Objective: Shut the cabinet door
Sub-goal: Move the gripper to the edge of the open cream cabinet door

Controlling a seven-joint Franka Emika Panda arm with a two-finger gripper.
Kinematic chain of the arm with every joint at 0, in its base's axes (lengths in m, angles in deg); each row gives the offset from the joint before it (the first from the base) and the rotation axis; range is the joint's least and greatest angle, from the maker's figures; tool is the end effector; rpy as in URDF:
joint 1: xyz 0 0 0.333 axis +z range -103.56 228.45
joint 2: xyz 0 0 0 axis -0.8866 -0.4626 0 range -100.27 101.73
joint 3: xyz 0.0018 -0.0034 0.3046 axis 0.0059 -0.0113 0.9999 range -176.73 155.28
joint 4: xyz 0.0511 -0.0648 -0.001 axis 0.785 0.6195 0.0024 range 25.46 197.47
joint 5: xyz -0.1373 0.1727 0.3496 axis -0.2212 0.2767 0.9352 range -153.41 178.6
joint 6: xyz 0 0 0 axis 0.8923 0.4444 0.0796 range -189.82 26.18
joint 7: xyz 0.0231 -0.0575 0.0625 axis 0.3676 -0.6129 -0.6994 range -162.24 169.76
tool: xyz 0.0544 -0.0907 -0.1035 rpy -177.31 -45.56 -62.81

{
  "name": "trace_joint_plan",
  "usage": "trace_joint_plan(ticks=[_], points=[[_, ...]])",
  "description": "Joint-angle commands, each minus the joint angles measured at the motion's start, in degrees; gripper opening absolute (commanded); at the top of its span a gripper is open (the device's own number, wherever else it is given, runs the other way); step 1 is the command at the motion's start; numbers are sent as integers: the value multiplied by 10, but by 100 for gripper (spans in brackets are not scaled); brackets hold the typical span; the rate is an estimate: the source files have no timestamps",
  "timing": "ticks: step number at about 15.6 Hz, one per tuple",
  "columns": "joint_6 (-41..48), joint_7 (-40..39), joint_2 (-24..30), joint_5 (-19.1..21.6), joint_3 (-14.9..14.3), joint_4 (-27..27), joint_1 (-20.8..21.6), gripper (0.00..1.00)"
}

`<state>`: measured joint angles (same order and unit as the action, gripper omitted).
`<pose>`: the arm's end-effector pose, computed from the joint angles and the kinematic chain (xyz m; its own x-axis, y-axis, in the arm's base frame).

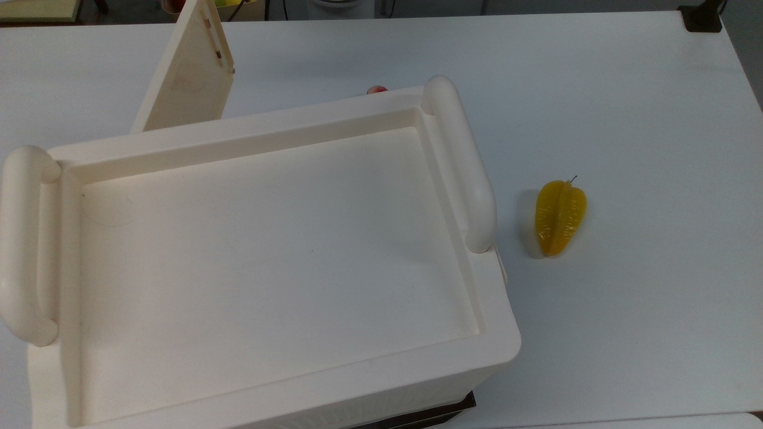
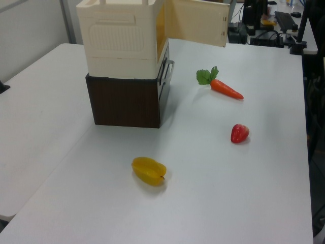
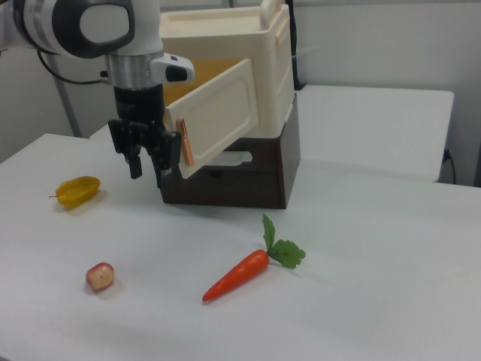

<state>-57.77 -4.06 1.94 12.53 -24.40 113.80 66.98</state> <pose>0.5417 -0.0884 0.5545 0.9898 -0.0209 -0.1409 -0.0244 -0.9994 -0.0232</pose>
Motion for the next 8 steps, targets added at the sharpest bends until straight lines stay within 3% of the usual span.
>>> trace_joint_plan(ticks=[1,2,3,8], points=[[9,-69,12,10,1,7,-5,11],[8,-88,9,10,1,7,-5,2],[6,-107,7,10,1,7,-5,0],[-90,-170,-4,15,1,7,-6,0]])
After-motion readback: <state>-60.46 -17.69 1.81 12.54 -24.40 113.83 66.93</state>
